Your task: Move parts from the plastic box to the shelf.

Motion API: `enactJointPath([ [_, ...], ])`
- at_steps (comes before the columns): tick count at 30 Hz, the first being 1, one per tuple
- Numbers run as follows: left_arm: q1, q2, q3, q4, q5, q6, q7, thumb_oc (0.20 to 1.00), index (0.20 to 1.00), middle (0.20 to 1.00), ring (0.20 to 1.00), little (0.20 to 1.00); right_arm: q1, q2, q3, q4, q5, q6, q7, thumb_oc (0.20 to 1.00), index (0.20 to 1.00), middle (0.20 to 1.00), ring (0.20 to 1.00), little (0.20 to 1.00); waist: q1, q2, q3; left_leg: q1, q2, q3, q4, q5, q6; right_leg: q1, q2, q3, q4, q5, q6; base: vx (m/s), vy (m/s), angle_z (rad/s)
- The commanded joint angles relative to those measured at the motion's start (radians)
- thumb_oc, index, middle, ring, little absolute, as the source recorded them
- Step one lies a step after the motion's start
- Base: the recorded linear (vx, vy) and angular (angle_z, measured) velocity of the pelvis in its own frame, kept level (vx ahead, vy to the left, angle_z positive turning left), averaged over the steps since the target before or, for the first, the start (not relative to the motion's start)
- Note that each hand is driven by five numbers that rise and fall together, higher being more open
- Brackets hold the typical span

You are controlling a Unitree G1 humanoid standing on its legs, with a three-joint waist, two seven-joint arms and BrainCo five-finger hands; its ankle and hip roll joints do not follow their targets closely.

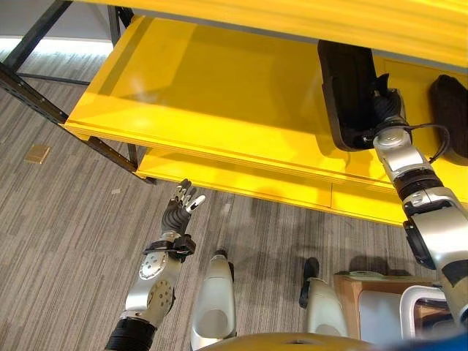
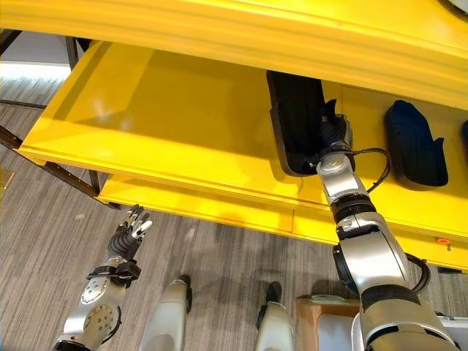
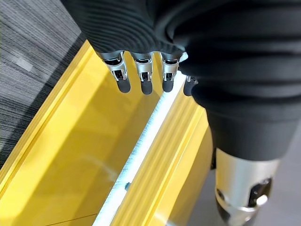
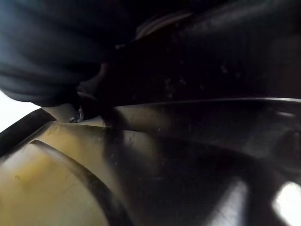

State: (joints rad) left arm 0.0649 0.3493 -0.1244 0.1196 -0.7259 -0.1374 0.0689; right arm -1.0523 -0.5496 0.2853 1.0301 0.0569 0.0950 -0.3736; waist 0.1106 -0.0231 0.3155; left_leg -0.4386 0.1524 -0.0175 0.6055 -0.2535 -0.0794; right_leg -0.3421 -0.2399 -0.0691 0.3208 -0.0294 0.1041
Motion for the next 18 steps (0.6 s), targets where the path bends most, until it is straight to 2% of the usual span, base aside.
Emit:
enactJointPath([
  [1,0.028,0.054,-0.030,-0.075,-0.015,-0.058,-0.020,1.000,1.000,1.000,1.000,1.000,-0.134,-0.076,0.023,0.043,0.005,-0.052,-0.026,0.200,0.200,0.200,0.200,0.200,0.017,-0.010,-0.087,0.010,0.000,-0.064,-0.063,0.080,0.007,-0.049,0.002,0.013,0.219,-0.076,-0.002,-0.04,-0.008,-0.01],
  [10,0.014,0.077,-0.069,-0.080,-0.019,-0.059,-0.021,1.000,1.000,1.000,1.000,1.000,-0.270,-0.036,0.081,0.182,0.059,-0.061,-0.015,0.200,0.200,0.200,0.200,0.200,0.028,-0.005,-0.082,-0.030,0.000,-0.071,-0.060,0.093,0.015,-0.086,0.015,0.009,0.216,-0.066,-0.004,-0.02,-0.004,0.00],
  [11,0.005,0.084,-0.081,-0.085,-0.017,-0.057,-0.016,1.000,1.000,1.000,1.000,1.000,-0.307,0.005,0.082,0.184,0.109,-0.067,-0.021,0.200,0.200,0.200,0.200,0.200,0.031,-0.005,-0.077,-0.041,-0.003,-0.074,-0.057,0.095,0.016,-0.090,0.014,0.005,0.217,-0.068,-0.006,0.00,0.000,0.00],
  [18,-0.019,0.086,-0.107,-0.093,-0.014,-0.055,0.003,1.000,1.000,1.000,1.000,1.000,-0.321,0.087,0.064,0.228,0.178,-0.070,-0.025,0.200,0.200,0.200,0.200,0.200,0.046,-0.004,-0.061,-0.052,-0.009,-0.084,-0.047,0.092,0.019,-0.080,0.013,-0.008,0.219,-0.075,-0.010,0.02,-0.009,0.05],
])
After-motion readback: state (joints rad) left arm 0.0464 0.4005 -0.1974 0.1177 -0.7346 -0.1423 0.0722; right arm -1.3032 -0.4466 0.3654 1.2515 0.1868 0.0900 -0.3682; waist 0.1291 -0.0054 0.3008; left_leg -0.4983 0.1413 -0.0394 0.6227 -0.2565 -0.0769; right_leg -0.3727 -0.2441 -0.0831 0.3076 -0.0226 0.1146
